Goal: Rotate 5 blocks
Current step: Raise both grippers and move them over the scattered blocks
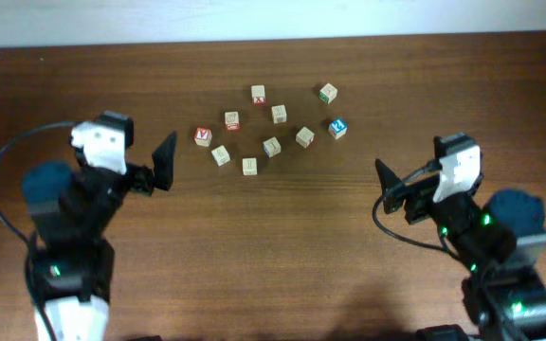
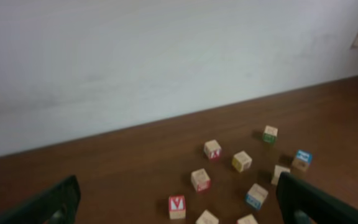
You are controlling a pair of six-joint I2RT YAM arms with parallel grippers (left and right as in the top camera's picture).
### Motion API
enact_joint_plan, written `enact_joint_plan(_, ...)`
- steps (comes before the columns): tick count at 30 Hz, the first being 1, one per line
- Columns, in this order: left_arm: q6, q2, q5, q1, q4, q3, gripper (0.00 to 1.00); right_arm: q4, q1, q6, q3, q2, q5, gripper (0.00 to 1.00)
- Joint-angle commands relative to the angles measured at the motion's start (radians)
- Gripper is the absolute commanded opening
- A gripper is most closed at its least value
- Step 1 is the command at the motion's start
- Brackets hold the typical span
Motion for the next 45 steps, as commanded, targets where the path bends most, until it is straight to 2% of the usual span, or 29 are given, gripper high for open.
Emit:
enact_joint_plan(1,-0.001,0.158,0.039,-0.039,-0.141,0.224,0.99,-0.082,-0.006,0.003,0.180,0.148,-0.088,0.99)
enact_joint_plan(5,0.002,0.348,0.039,-0.090,-0.319,0.462,0.99,-0.254,-0.005,0.000,0.438,0.414,-0.158,0.98)
enact_joint_plan(8,0.002,0.426,0.047,-0.133,-0.320,0.500,0.99,-0.374,0.017,-0.006,0.644,0.624,-0.159,0.98)
enact_joint_plan(11,-0.003,0.481,0.055,-0.161,-0.319,0.499,0.99,-0.455,0.083,-0.135,0.779,0.796,-0.158,0.98)
enact_joint_plan(14,-0.002,0.504,0.072,-0.166,-0.414,0.499,0.99,-0.438,0.112,-0.135,0.790,0.893,-0.155,0.98)
enact_joint_plan(18,-0.005,0.514,0.063,-0.166,-0.425,0.499,0.99,-0.391,0.117,-0.145,0.790,1.042,-0.132,0.95)
enact_joint_plan(20,-0.157,0.525,-0.118,-0.172,-0.409,0.499,0.99,-0.369,0.150,-0.127,0.793,1.085,0.002,0.93)
enact_joint_plan(23,-0.305,0.570,-0.376,-0.237,-0.358,0.499,1.00,-0.304,0.245,-0.128,0.793,1.144,0.253,0.91)
enact_joint_plan(26,-0.388,0.623,-0.506,-0.271,-0.349,0.499,0.98,-0.271,0.298,-0.132,0.793,1.207,0.322,0.86)
enact_joint_plan(30,-0.407,0.696,-0.512,-0.271,-0.338,0.499,0.94,-0.219,0.303,-0.134,0.793,1.303,0.317,0.82)
enact_joint_plan(32,-0.407,0.716,-0.510,-0.271,-0.327,0.499,0.98,-0.195,0.303,-0.134,0.793,1.339,0.314,0.80)
enact_joint_plan(34,-0.407,0.721,-0.509,-0.271,-0.326,0.499,0.98,-0.180,0.303,-0.134,0.793,1.369,0.306,0.72)
enact_joint_plan(36,-0.407,0.721,-0.509,-0.271,-0.330,0.499,0.95,-0.174,0.302,-0.134,0.793,1.387,0.291,0.67)
enact_joint_plan(38,-0.407,0.721,-0.509,-0.271,-0.331,0.499,1.00,-0.165,0.301,-0.134,0.793,1.413,0.292,0.67)
enact_joint_plan(42,-0.407,0.721,-0.509,-0.271,-0.343,0.499,0.99,-0.168,0.301,-0.134,0.792,1.441,0.291,0.64)
enact_joint_plan(45,-0.407,0.721,-0.512,-0.271,-0.359,0.499,0.99,-0.164,0.300,-0.134,0.792,1.459,0.296,0.55)
